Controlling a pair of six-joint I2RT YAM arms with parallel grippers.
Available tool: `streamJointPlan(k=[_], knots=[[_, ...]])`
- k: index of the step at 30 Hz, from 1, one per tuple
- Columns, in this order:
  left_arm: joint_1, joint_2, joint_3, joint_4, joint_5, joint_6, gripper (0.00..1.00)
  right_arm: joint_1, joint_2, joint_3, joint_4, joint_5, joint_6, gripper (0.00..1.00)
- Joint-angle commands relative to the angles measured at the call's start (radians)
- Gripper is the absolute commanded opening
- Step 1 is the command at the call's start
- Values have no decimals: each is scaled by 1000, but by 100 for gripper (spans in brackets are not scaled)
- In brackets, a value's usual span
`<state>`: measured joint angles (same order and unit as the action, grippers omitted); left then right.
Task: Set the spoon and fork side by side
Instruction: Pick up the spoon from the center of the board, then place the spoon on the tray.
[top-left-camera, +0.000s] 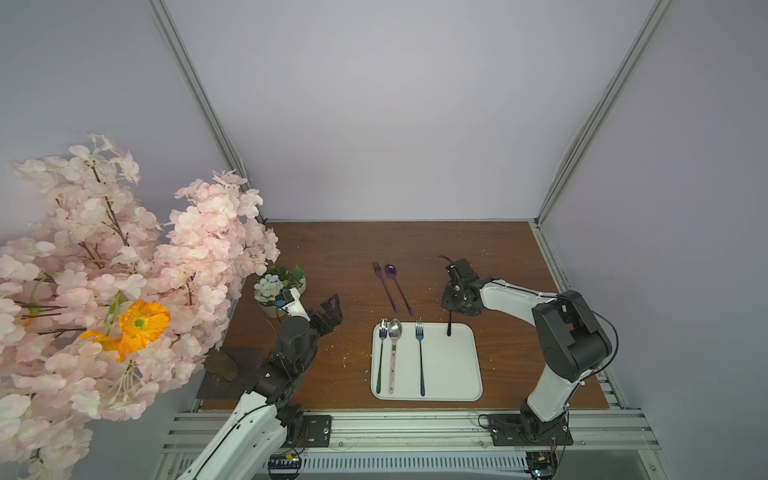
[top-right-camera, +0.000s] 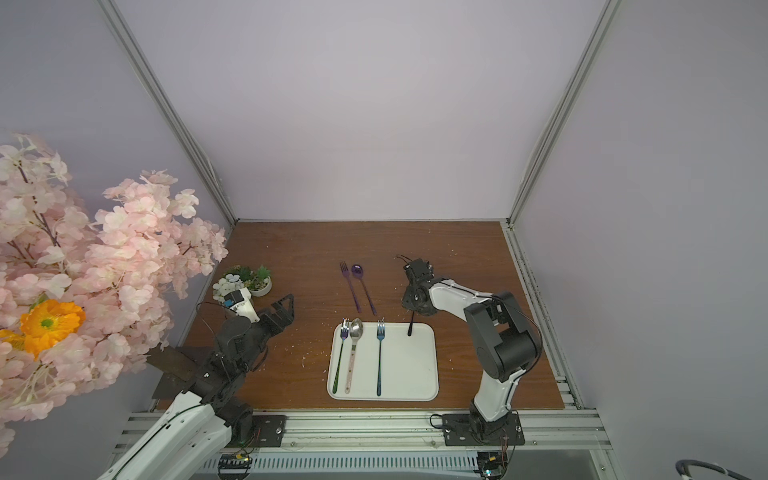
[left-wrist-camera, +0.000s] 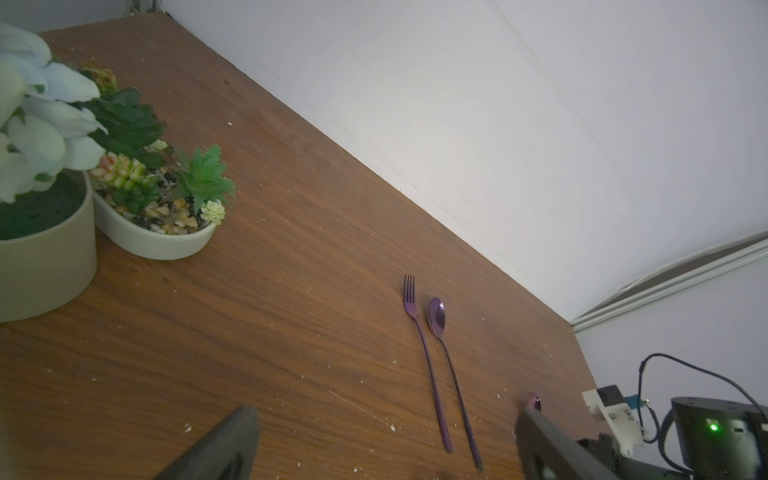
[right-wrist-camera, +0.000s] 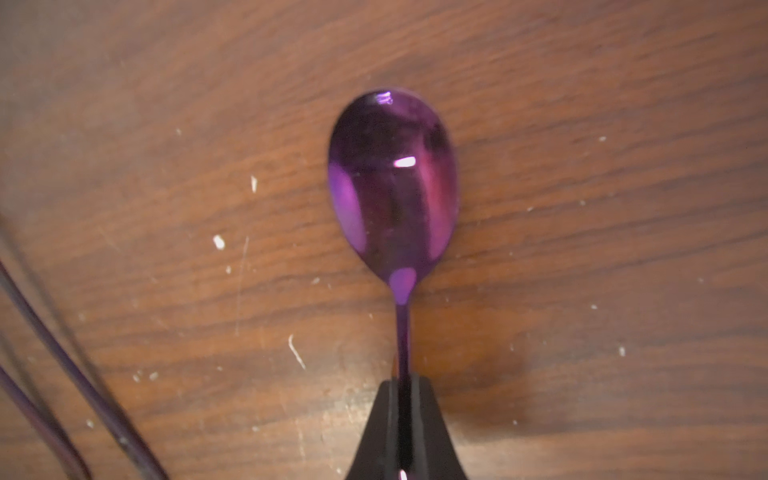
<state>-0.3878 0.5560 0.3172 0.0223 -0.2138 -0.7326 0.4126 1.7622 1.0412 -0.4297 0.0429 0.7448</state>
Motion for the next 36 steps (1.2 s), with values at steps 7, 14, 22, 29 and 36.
streamJointPlan(k=[7,14,22,29,36], knots=[[7,-12,-6,-7,-28,-1,99,-11,2,96,-4,-33,-51,0],[7,-16,-6,-8,-32,0,99,-9,-83,117,-72,-69,-76,0],[7,-19,-9,-7,-36,-7,99,137,-344,-65,-153,-79,64,0],[7,-13,-12,-5,-15,-9,98,334,-556,-313,-95,-59,304,0],[7,-5,-7,-2,-2,-8,99,440,-501,-394,26,-47,373,0]])
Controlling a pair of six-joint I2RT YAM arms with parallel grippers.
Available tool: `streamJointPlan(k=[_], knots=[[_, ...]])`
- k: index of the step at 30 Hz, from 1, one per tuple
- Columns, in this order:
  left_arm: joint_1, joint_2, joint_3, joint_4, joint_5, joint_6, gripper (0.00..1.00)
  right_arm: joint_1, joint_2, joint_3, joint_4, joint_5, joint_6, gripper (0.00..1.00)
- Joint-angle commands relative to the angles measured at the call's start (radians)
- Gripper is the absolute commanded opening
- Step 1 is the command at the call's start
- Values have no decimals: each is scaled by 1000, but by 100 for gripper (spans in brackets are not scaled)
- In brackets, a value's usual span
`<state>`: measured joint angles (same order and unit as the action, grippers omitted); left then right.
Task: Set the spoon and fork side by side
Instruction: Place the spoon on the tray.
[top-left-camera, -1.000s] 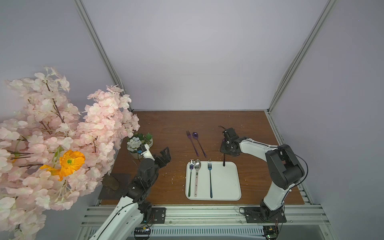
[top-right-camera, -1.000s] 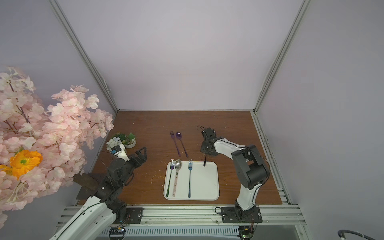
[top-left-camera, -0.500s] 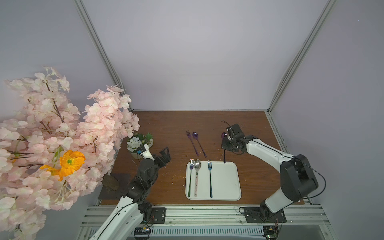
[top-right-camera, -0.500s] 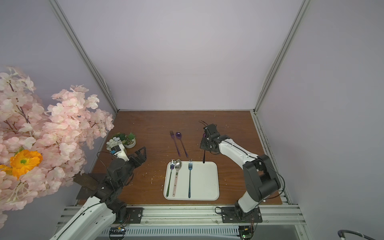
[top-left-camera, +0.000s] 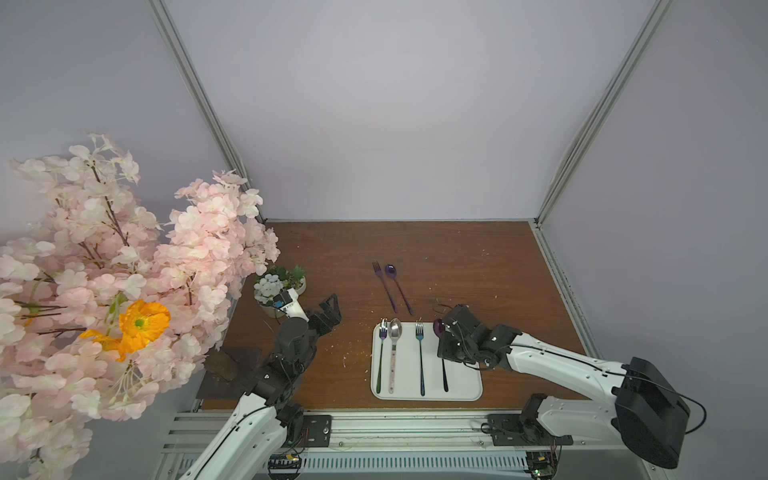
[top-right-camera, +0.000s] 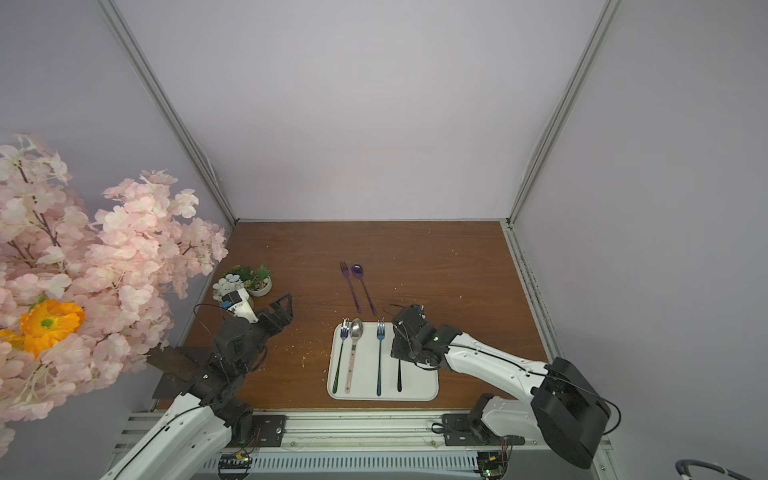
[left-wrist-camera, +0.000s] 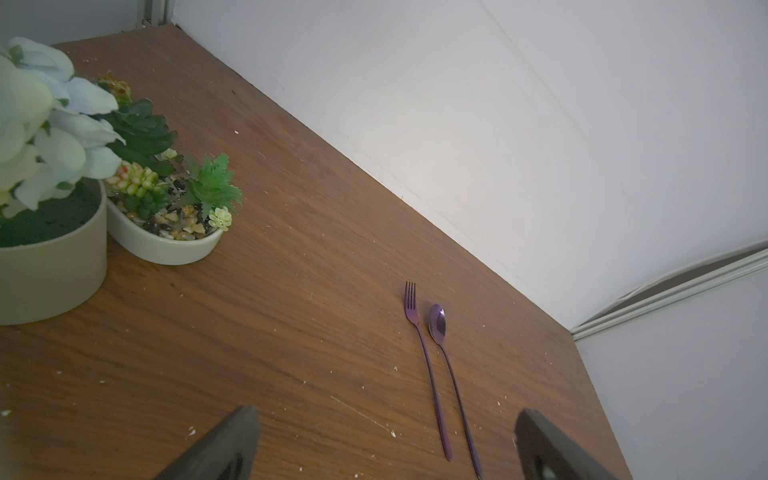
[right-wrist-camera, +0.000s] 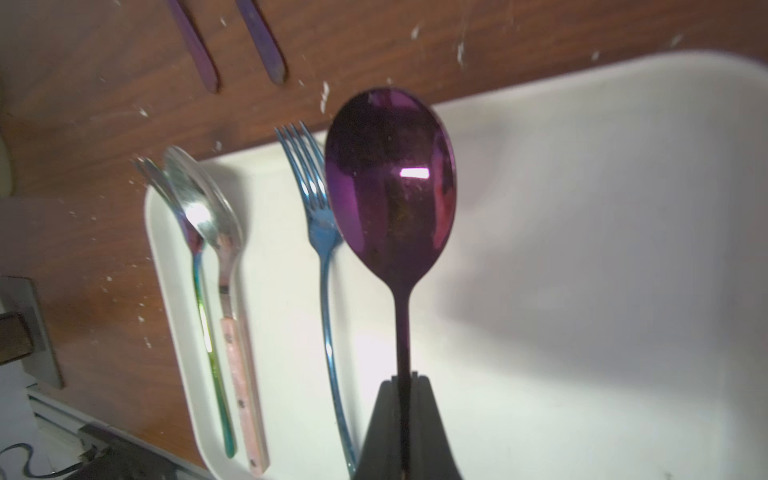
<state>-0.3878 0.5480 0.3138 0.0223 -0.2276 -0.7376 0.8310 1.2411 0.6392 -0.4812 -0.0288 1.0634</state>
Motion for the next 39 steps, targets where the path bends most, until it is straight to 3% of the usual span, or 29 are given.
streamJointPlan(k=[1,12,39], knots=[[7,2,-1,-4,13,-3,99,24,26,6,81,30,57,0],[7,1,-1,-5,17,-1,98,25,72,-47,194,27,76,0],[7,-1,-4,-7,16,-1,99,39,165,-15,132,72,32,2]])
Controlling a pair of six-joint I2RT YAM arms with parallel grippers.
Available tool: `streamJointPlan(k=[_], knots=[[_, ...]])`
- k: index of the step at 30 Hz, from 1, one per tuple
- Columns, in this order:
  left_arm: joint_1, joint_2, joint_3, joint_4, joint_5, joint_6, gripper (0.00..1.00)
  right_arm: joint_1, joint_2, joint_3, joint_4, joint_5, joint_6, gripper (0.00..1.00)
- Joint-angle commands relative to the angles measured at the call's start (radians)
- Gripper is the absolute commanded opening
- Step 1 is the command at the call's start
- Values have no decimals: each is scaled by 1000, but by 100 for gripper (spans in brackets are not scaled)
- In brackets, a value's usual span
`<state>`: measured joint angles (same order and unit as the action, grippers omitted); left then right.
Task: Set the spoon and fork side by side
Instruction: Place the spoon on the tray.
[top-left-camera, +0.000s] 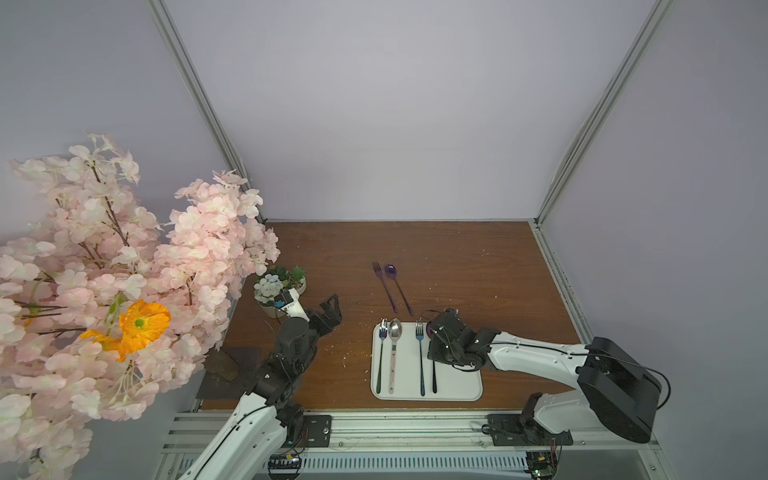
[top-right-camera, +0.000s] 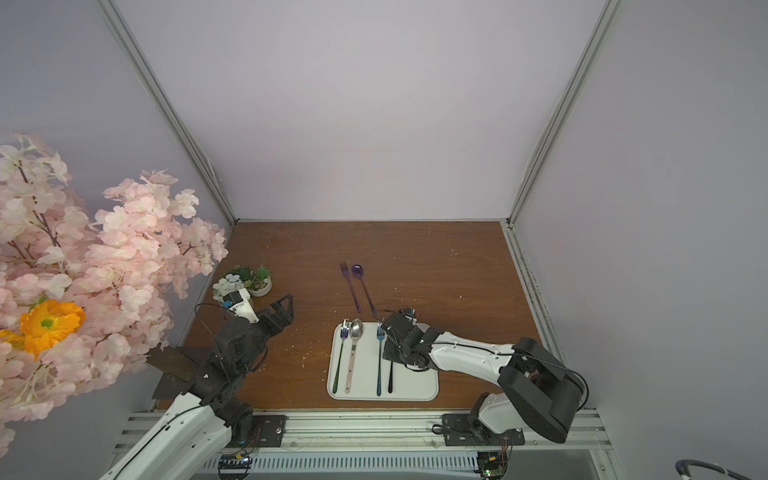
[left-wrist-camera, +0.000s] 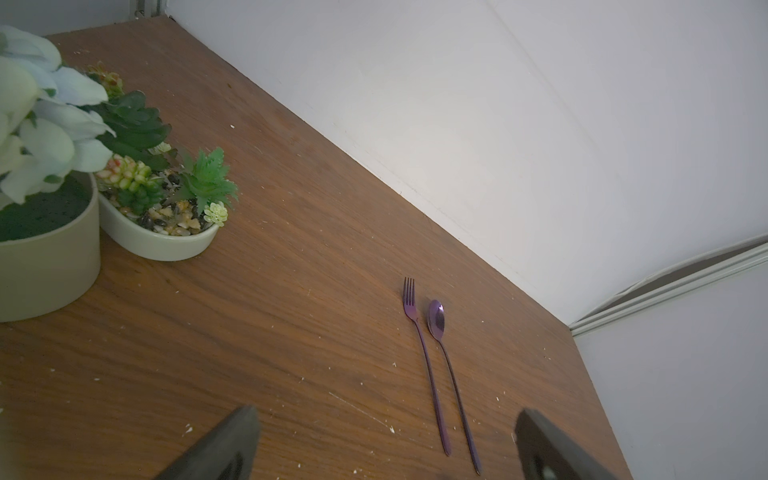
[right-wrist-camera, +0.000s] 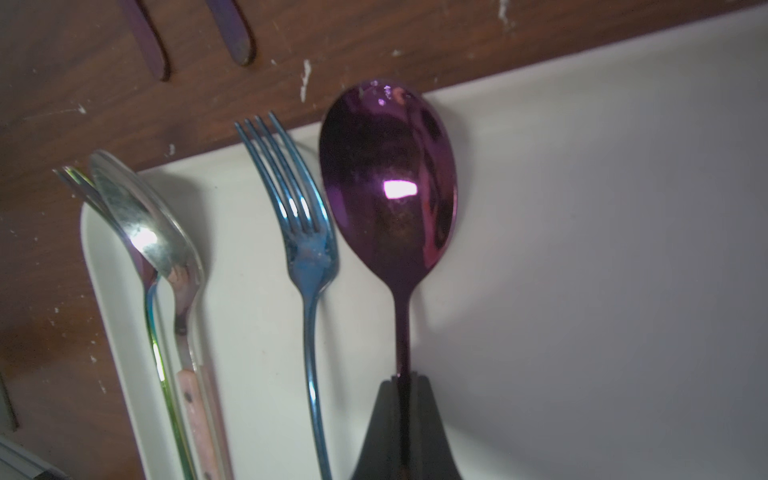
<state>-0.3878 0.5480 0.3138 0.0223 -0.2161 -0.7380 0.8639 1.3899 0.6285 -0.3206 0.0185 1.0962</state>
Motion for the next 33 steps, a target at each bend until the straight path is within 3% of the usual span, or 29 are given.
streamJointPlan(k=[1,10,26,33], knots=[[8,0,-3,-7,4,0,99,7,14,-5,-33,27,2,4],[7,-2,-2,-9,6,0,99,14,8,-12,-38,33,10,12],[7,3,-2,-7,5,-1,99,16,-15,9,-96,65,-1,16],[7,5,-1,-5,3,-2,99,29,-27,97,-187,107,-78,28]])
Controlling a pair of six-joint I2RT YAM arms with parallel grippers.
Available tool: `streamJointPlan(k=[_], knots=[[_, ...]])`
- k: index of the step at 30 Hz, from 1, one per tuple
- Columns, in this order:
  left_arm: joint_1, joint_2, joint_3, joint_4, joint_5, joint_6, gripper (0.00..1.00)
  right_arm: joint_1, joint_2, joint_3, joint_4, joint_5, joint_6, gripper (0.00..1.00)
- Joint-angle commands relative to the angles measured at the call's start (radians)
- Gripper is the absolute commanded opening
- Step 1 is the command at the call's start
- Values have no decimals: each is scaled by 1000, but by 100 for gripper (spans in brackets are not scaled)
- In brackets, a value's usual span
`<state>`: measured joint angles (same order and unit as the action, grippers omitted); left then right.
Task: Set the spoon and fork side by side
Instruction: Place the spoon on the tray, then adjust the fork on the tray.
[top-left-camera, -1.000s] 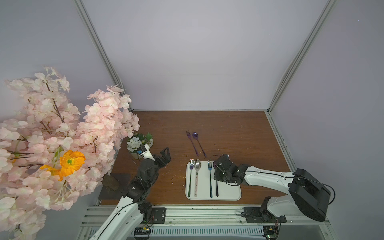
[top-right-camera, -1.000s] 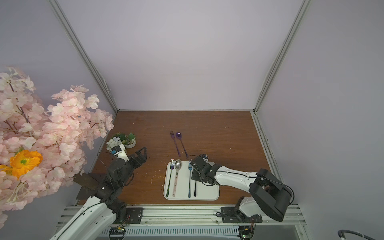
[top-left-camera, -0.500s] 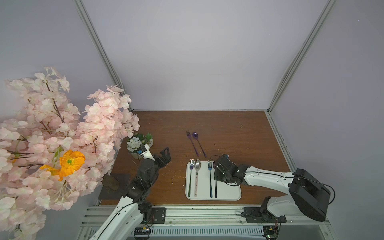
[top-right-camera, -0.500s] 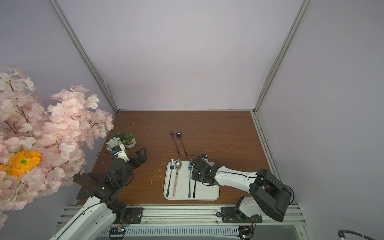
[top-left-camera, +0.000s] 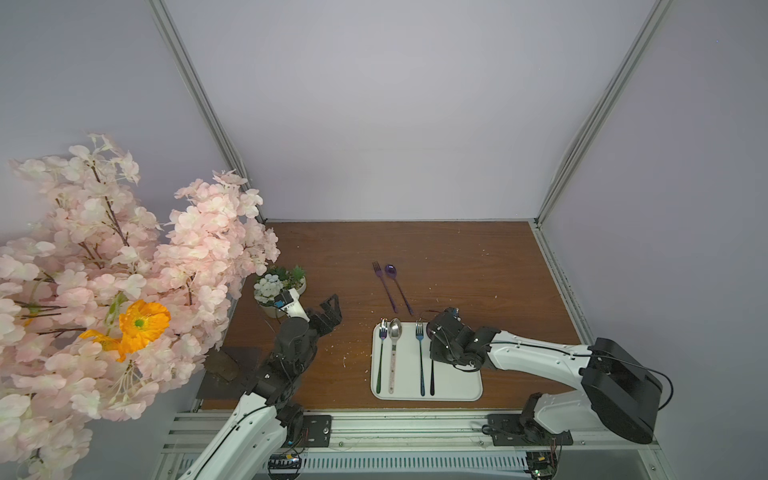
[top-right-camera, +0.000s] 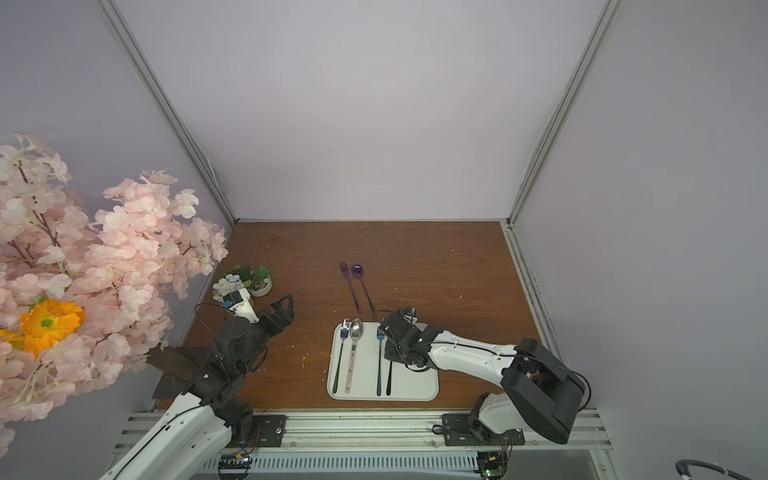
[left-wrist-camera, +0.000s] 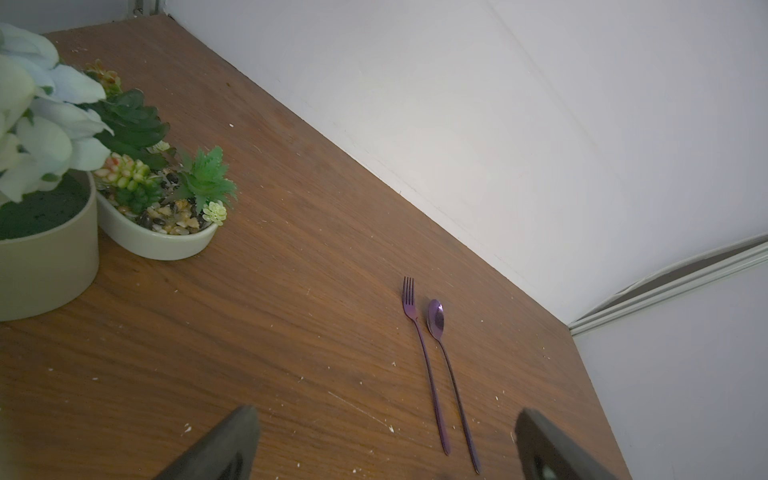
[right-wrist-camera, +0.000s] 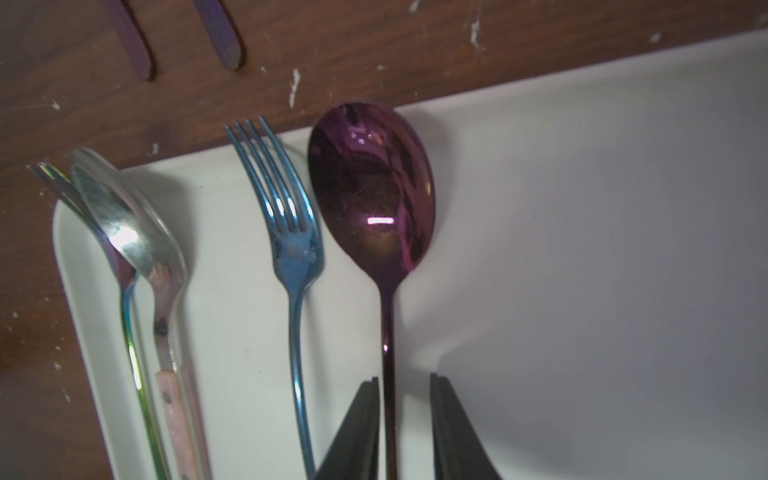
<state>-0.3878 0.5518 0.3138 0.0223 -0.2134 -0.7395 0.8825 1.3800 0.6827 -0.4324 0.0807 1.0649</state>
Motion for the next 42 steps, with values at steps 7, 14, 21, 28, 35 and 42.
streamJointPlan(k=[7,14,21,28,35,42], knots=[[7,12,3,-4,2,1,98,47,-110,57,-96,-4,-108,42],[7,21,4,-4,-2,1,99,157,-125,-14,54,-138,-83,57],[7,25,11,-13,-3,5,99,233,-89,-32,68,-122,-21,63],[7,23,11,-16,-6,6,99,242,-122,-87,105,-148,12,63],[7,25,10,-13,-5,5,99,256,-61,-89,162,-172,11,64],[7,23,8,-16,-6,5,99,259,-46,-97,189,-183,16,64]])
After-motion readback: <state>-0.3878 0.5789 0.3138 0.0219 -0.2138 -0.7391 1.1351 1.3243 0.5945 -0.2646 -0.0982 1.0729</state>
